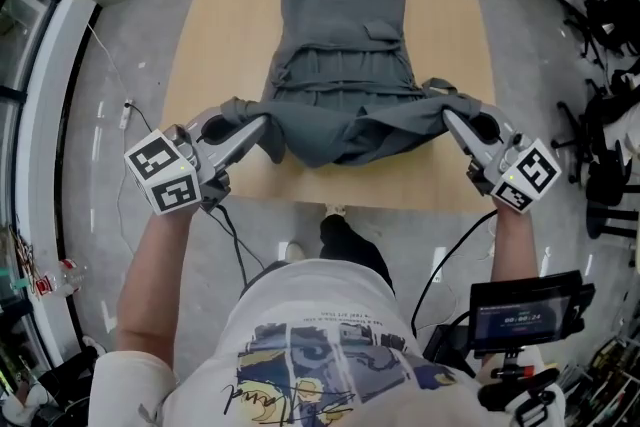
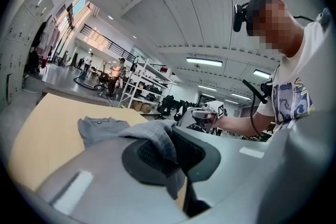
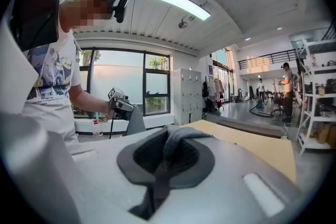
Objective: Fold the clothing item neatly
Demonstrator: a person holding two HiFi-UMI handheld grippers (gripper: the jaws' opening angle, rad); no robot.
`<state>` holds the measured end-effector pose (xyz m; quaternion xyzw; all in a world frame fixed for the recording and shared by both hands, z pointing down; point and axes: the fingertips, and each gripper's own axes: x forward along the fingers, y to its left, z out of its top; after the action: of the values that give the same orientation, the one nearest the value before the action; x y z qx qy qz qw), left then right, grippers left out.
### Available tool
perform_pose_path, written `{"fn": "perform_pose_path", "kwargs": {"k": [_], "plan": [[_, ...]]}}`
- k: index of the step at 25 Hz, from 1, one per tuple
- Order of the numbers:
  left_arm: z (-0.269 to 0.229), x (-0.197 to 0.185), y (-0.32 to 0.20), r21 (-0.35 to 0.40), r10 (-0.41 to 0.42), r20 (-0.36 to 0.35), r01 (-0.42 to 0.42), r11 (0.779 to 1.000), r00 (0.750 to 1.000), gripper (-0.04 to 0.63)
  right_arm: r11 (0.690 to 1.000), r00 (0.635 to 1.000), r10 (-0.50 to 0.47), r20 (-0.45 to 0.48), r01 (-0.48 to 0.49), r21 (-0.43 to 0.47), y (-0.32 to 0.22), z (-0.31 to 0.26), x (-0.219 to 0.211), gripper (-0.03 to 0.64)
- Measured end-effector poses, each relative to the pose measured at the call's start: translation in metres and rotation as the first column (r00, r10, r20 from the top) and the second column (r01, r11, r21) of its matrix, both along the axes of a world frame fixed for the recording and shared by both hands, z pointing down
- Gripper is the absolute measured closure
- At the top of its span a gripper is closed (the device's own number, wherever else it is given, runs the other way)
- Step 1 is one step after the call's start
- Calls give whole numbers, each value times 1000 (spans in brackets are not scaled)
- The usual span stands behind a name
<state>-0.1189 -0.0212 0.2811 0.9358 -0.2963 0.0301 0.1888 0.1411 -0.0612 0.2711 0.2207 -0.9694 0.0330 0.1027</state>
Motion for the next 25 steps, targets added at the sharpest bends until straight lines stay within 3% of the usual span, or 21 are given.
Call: {"fn": "perform_pose_path", "kwargs": {"k": [25], "plan": [[20, 5, -188, -4, -169, 96, 170, 985, 981, 575, 999, 999, -50, 15, 50, 12, -202, 33, 18, 609]]}}
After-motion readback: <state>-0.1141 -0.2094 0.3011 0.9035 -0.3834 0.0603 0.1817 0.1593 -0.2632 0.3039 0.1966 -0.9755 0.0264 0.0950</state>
